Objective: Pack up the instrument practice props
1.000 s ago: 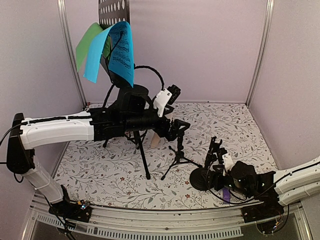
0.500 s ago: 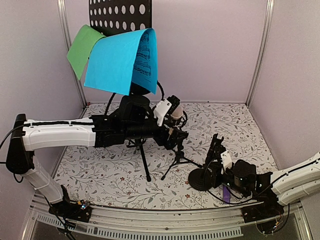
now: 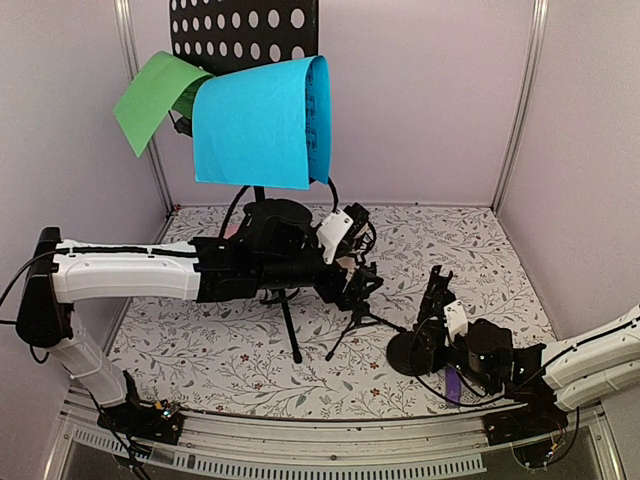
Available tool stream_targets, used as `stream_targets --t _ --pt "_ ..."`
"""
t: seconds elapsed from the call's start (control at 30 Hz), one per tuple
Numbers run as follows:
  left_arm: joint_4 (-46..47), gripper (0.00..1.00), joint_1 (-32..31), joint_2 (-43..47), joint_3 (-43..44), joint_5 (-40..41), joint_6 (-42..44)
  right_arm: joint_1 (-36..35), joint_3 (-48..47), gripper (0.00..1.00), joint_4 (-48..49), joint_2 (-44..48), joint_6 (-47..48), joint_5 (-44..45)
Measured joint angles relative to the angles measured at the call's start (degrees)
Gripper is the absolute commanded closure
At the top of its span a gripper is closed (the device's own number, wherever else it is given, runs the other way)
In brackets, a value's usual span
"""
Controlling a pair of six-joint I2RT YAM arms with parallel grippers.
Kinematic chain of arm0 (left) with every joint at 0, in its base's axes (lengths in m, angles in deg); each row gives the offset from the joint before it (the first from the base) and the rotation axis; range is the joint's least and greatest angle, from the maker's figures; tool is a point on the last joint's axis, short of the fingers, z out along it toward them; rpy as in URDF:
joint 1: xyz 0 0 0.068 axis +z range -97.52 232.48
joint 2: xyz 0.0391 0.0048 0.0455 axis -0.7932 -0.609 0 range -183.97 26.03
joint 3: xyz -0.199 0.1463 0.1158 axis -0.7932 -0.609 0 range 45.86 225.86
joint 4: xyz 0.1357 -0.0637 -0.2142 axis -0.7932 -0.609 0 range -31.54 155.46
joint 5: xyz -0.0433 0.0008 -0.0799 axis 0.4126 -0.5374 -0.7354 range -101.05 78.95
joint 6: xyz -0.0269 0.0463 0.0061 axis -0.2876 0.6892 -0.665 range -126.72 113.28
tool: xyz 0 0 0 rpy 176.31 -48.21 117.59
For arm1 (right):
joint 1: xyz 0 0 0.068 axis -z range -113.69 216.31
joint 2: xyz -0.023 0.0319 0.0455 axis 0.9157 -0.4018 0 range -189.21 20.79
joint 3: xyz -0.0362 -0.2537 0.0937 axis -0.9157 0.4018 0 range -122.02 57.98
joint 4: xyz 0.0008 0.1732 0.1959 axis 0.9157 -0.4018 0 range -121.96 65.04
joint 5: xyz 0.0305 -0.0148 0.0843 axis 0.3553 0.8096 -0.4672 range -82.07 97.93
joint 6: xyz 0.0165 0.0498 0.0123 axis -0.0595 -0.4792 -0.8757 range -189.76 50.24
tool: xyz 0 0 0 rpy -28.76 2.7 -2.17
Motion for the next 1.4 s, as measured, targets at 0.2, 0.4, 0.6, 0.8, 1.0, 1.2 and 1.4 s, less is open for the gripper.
stream_targets --t 0.2,0.4,0.6,0.8,1.0,1.2,1.4 --pt "-0.3 0.01 -1.4 -0.3 0.0 2.9 -0.9 7.0 -0.6 0.98 -0.6 0.2 3.0 -4.6" --pt "-1.6 0.02 -2.3 -0.4 0.0 6.9 -2.0 9.7 -3.9 0.99 -7.6 2.1 4.3 -15.1" --pt "-1.6 0.02 -2.6 -0.4 0.0 9.0 -3.0 9.6 -4.5 0.99 -14.4 8.0 1.3 -28.3" --pt "-1.6 0.02 -2.9 -0.9 0.0 9.9 -3.9 9.8 -5.2 1.00 -23.1 13.8 1.1 -25.4" --pt "-1.8 0.03 -3.4 -2.9 0.3 10.7 -4.9 18.2 -8.1 1.00 -24.9 13.1 3.5 -21.4" --pt "-2.9 0.03 -3.6 -4.5 1.8 12.1 -6.1 28.5 -13.1 1.00 -20.6 5.5 5.9 -22.8" --pt "-3.9 0.04 -4.2 -4.5 2.1 13.4 -6.7 36.8 -18.0 1.00 -15.1 -3.5 9.0 -25.6"
